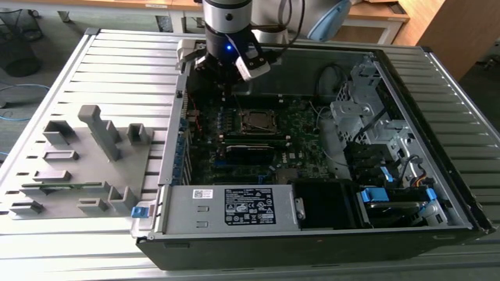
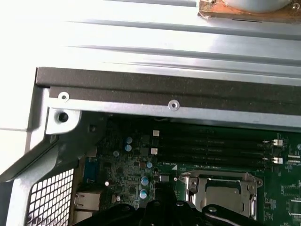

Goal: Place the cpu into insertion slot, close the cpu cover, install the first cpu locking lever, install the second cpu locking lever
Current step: 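Install the first cpu locking lever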

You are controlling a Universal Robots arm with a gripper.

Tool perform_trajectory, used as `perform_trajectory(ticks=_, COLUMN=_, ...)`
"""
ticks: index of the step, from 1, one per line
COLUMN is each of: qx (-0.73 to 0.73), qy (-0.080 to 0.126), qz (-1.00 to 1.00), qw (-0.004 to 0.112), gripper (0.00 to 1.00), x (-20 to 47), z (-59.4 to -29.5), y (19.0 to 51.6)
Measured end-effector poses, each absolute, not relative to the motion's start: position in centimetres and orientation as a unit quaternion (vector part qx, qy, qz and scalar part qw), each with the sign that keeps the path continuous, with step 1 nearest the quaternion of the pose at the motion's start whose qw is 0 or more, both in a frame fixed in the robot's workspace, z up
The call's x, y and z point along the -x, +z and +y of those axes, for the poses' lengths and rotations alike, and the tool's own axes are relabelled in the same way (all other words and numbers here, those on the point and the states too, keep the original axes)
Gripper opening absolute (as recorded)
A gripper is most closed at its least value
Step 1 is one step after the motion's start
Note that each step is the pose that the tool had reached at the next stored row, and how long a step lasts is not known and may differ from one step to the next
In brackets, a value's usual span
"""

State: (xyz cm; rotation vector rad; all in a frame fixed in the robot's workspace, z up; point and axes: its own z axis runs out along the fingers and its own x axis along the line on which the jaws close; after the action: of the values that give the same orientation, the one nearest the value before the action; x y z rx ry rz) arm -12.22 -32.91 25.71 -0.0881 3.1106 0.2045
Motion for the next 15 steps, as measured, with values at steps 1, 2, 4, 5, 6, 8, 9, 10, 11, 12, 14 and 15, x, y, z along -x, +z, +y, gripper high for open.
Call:
perform_trajectory(ticks=1, qx=0.028, qy=0.066, qz=0.997, qw=0.012, gripper=0.11, x=12.22, z=-32.82, y=25.69)
perform_trajectory(ticks=2, qx=0.028, qy=0.066, qz=0.997, qw=0.012, gripper=0.11, x=12.22, z=-32.73, y=25.67)
perform_trajectory(ticks=4, qx=0.028, qy=0.067, qz=0.997, qw=0.012, gripper=0.11, x=12.22, z=-32.55, y=25.63)
perform_trajectory(ticks=5, qx=0.028, qy=0.067, qz=0.997, qw=0.012, gripper=0.11, x=12.22, z=-32.45, y=25.6)
perform_trajectory(ticks=6, qx=0.028, qy=0.067, qz=0.997, qw=0.012, gripper=0.11, x=12.22, z=-32.37, y=25.58)
perform_trajectory(ticks=8, qx=0.028, qy=0.068, qz=0.997, qw=0.012, gripper=0.11, x=12.22, z=-32.24, y=25.57)
perform_trajectory(ticks=9, qx=0.028, qy=0.068, qz=0.997, qw=0.012, gripper=0.11, x=12.22, z=-32.2, y=25.56)
perform_trajectory(ticks=10, qx=0.028, qy=0.068, qz=0.997, qw=0.012, gripper=0.11, x=12.22, z=-32.17, y=25.55)
perform_trajectory(ticks=11, qx=0.028, qy=0.068, qz=0.997, qw=0.012, gripper=0.11, x=12.22, z=-32.13, y=25.54)
perform_trajectory(ticks=12, qx=0.028, qy=0.068, qz=0.997, qw=0.012, gripper=0.11, x=12.21, z=-32.12, y=25.53)
perform_trajectory(ticks=14, qx=0.028, qy=0.068, qz=0.997, qw=0.012, gripper=0.11, x=12.15, z=-32.1, y=25.52)
perform_trajectory(ticks=15, qx=0.028, qy=0.068, qz=0.997, qw=0.012, gripper=0.11, x=12.06, z=-32.09, y=25.52)
